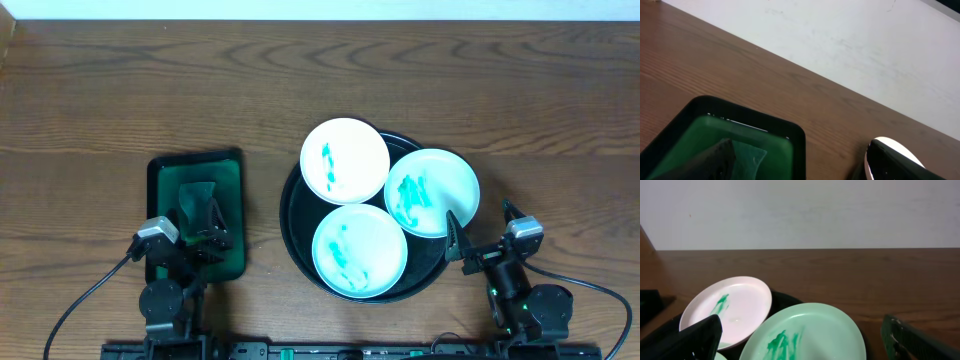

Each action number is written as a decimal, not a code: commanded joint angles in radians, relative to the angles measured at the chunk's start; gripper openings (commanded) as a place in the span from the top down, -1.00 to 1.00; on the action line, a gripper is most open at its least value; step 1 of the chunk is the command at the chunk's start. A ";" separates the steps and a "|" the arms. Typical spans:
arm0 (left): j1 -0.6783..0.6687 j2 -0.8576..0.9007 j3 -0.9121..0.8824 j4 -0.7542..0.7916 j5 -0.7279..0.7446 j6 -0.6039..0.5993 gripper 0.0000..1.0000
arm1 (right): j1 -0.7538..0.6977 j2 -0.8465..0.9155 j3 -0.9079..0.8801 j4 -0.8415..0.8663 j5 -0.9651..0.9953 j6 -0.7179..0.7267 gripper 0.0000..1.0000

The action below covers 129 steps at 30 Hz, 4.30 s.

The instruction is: Clean dirty plates on tray and stack at the side

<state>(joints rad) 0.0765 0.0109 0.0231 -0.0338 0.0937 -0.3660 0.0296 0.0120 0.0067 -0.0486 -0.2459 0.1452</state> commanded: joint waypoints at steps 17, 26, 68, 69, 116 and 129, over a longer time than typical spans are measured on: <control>-0.004 -0.006 -0.019 -0.030 -0.001 0.006 -0.70 | 0.017 -0.003 -0.002 -0.005 0.006 -0.003 -0.99; -0.004 -0.006 -0.019 -0.030 -0.001 0.006 -0.70 | 0.017 -0.003 -0.002 -0.005 0.006 -0.004 -0.98; -0.004 -0.006 -0.019 -0.030 -0.001 0.006 -0.70 | 0.017 -0.003 -0.002 -0.005 0.006 -0.004 -0.98; -0.004 -0.006 -0.019 -0.030 -0.001 0.006 -0.70 | 0.017 -0.003 -0.002 -0.005 0.006 -0.004 -0.98; -0.004 -0.006 -0.019 -0.030 -0.002 0.022 -0.70 | 0.017 -0.003 -0.002 -0.005 0.006 -0.004 -0.98; -0.004 0.053 -0.019 -0.030 -0.001 0.261 -0.70 | 0.017 -0.003 -0.002 -0.005 0.006 -0.004 -0.98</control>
<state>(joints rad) 0.0765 0.0517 0.0231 -0.0334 0.0937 -0.1593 0.0296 0.0120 0.0067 -0.0486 -0.2459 0.1452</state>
